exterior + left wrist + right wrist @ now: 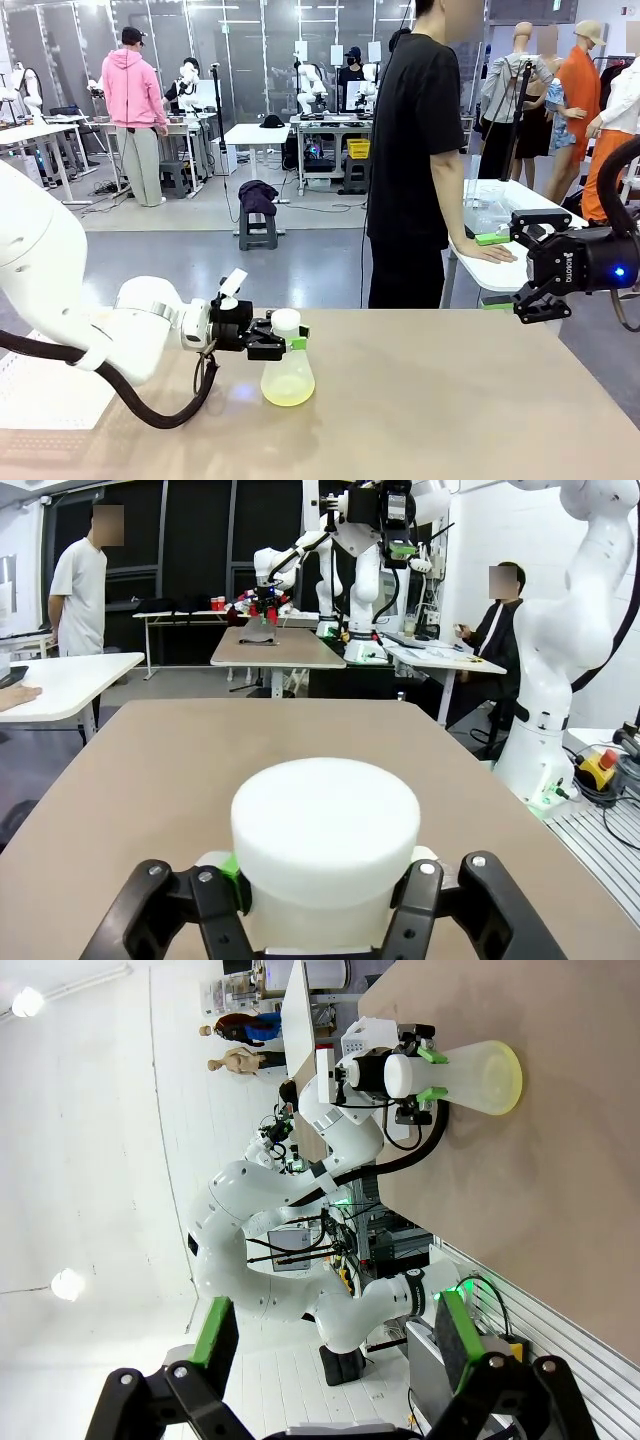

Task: Prepare the solutions needed for the experiment.
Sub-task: When the human places the Big flask in the center of the table, pick up the Big flask and place it in the left Organizing basket.

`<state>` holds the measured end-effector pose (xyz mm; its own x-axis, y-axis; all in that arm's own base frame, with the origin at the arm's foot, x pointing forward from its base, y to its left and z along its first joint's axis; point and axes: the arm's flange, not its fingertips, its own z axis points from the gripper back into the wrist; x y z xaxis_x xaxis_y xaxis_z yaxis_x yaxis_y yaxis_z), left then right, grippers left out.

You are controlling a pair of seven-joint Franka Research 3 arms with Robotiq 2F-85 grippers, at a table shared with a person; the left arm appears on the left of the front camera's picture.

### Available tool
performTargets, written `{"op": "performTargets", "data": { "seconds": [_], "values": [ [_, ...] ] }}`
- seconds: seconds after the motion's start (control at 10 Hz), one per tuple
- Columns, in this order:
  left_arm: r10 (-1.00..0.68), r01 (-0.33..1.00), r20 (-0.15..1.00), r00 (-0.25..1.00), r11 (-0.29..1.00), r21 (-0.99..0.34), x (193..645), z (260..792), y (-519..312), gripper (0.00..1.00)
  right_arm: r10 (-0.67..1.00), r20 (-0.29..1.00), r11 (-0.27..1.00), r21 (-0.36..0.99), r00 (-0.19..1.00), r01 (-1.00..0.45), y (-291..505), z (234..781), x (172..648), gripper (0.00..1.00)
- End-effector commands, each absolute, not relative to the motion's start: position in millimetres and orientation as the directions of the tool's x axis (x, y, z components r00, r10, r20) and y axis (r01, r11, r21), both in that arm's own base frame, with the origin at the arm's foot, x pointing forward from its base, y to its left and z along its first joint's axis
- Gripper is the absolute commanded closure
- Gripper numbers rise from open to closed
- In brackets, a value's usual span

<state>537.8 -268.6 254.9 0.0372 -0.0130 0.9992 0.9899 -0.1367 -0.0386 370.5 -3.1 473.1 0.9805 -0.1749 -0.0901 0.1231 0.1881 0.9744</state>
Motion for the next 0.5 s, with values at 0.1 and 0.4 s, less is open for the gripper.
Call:
{"op": "performTargets", "data": {
  "seconds": [0.1,0.4],
  "values": [
    [-0.007,0.987,0.999,0.036,-0.155,-0.036,541.1,253.0,-268.6,1.0,-0.173,-0.083,0.18,0.977,0.981,0.114,-2.9,474.2,370.7,0.0],
    [-0.014,0.987,0.999,0.035,-0.153,-0.037,538.7,255.2,-266.5,0.89,-0.173,-0.083,0.18,0.977,0.981,0.114,-2.9,474.2,370.7,0.0]
  ]
}}
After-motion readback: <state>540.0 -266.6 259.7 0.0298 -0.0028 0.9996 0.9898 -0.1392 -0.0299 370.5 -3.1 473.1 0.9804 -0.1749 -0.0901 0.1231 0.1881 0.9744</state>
